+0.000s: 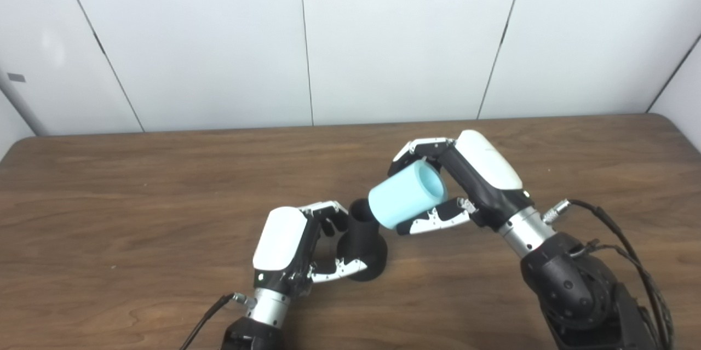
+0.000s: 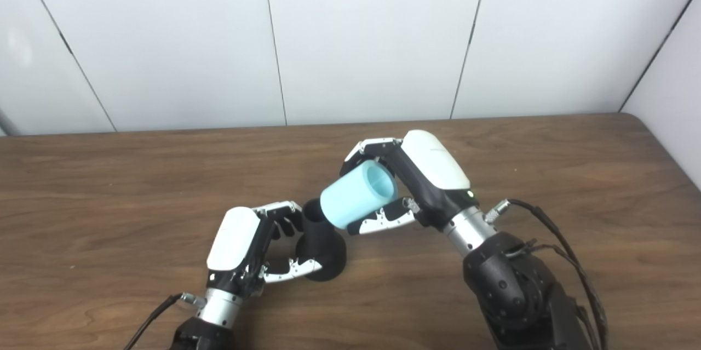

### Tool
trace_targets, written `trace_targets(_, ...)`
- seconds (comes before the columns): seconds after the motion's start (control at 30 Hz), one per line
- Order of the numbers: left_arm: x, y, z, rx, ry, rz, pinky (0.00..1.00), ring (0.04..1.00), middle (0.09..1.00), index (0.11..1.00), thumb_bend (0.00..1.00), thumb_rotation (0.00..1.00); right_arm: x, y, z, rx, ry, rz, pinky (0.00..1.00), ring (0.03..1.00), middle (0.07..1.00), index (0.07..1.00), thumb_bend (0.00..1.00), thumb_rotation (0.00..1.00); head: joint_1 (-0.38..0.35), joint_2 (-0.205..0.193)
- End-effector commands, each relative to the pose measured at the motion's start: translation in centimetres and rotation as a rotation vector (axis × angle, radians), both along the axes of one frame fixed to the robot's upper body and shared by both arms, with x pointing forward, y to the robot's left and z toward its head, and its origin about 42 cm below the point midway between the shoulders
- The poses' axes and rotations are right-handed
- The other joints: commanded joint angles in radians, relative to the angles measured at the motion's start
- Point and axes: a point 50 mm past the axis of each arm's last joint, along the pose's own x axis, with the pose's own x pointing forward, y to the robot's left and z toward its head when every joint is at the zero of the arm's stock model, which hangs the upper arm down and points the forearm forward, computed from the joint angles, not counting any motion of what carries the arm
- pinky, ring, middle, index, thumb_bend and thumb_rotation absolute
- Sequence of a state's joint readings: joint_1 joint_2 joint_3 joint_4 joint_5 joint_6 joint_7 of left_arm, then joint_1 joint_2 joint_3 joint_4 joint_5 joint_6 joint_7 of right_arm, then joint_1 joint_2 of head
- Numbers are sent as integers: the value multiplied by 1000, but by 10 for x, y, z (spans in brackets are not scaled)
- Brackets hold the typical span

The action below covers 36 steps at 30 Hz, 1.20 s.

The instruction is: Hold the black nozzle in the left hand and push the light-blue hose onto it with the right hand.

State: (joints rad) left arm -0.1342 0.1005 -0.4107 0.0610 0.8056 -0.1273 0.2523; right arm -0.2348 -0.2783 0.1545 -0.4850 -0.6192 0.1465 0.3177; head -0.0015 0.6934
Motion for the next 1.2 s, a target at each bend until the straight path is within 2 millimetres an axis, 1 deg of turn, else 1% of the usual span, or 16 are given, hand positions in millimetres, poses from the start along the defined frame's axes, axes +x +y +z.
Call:
trace_targets(0.0, -45, -9, -59, 17, 227, -5, 357, 448, 509, 477, 477, 0, 2, 2, 20, -1, -101, 24, 324, 391, 509, 515, 496, 0, 2, 1)
trace_targets(0.17, -44, -11, -60, 17, 219, -6, 360, 444, 504, 478, 477, 0, 5, 4, 21, -1, -103, 38, 330, 391, 508, 514, 496, 0, 13, 3)
trace_targets(0.27, -44, -12, -60, 16, 221, -5, 359, 445, 506, 477, 477, 0, 7, 4, 21, -1, -99, 41, 357, 392, 508, 510, 498, 0, 14, 4)
trace_targets(0.5, -43, -13, -60, 13, 223, -6, 350, 438, 501, 488, 477, 0, 10, 7, 22, -22, -97, 50, 339, 390, 509, 510, 497, 0, 10, 7)
trace_targets(0.63, -42, -16, -61, 11, 214, -8, 352, 439, 500, 487, 477, 0, 11, 10, 17, -25, -72, 61, 346, 387, 502, 520, 497, 0, 14, 1)
trace_targets(0.73, -42, -16, -61, 6, 211, -6, 353, 442, 500, 486, 477, 0, 10, 13, 12, -34, -56, 66, 318, 388, 503, 525, 494, 0, 15, 0)
trace_targets(0.77, -42, -16, -61, 5, 213, -5, 346, 435, 494, 475, 476, 0, 10, 14, 10, -34, -48, 68, 318, 387, 504, 525, 494, 0, 17, -1)
trace_targets(0.9, -42, -14, -61, 11, 216, -3, 352, 439, 502, 486, 477, 0, 8, 16, 4, -43, -30, 75, 317, 391, 512, 522, 494, 0, 18, 0)
trace_targets(1.17, -42, -15, -61, 9, 217, -2, 349, 440, 501, 487, 477, 0, 9, 22, -1, -44, -21, 95, 306, 394, 517, 520, 493, 0, 19, 2)
